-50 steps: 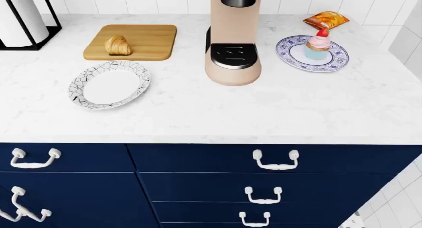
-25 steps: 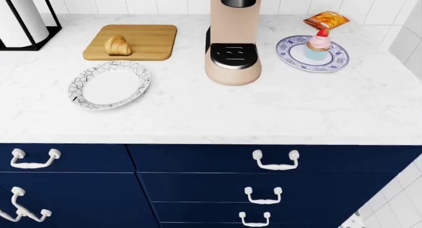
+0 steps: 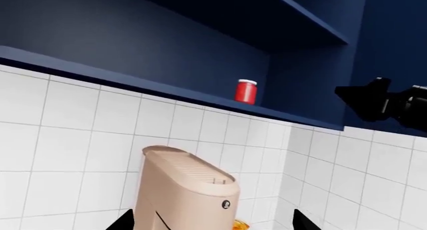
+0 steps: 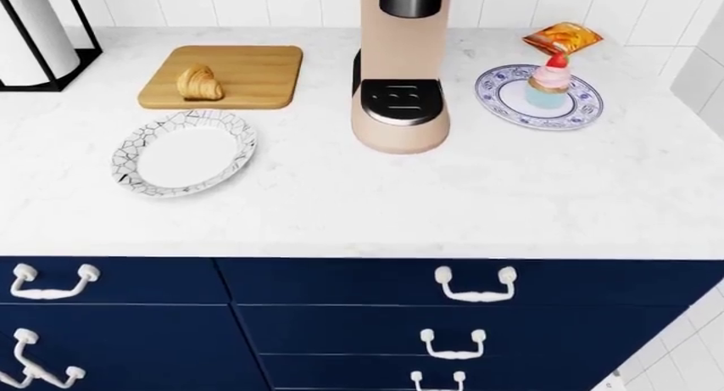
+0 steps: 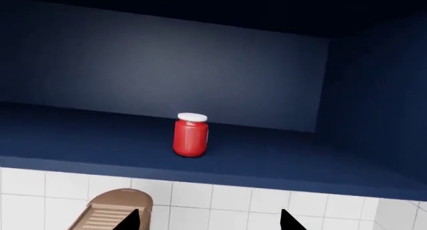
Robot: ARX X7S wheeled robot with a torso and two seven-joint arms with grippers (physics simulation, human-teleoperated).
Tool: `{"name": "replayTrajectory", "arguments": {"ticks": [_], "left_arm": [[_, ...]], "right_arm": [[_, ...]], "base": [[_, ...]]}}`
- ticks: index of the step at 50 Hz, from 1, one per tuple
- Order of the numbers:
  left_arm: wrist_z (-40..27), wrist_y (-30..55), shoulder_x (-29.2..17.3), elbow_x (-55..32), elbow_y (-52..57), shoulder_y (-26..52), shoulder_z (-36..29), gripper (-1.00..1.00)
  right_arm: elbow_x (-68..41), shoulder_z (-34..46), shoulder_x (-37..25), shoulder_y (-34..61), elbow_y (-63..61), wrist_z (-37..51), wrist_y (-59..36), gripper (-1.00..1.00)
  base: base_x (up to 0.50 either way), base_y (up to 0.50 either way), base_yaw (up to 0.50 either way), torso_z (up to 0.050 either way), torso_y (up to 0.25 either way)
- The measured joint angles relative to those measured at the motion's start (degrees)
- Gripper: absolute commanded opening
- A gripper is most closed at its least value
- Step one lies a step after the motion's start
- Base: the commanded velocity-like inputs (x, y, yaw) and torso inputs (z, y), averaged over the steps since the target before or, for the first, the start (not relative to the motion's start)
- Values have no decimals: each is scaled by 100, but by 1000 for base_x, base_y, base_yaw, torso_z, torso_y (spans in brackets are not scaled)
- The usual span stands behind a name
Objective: From the different types of pastries on the counter, select a croissant and place it on the cutting board. Then retrieve a jar of jam from the cabinet and place it alongside the croissant on the cutting board.
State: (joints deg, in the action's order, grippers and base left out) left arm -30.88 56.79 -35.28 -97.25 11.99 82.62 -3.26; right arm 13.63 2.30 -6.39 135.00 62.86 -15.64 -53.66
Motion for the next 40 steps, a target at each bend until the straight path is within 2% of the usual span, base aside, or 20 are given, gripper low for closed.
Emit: {"name": "replayTrajectory", "arguments": {"ticks": [40], "left_arm": [[0, -62, -19, 1, 4, 3, -80, 100]], "right_arm": [[-468, -69, 41, 0, 288, 326, 371, 100]], "base": [[82, 5, 0, 0, 0]]}}
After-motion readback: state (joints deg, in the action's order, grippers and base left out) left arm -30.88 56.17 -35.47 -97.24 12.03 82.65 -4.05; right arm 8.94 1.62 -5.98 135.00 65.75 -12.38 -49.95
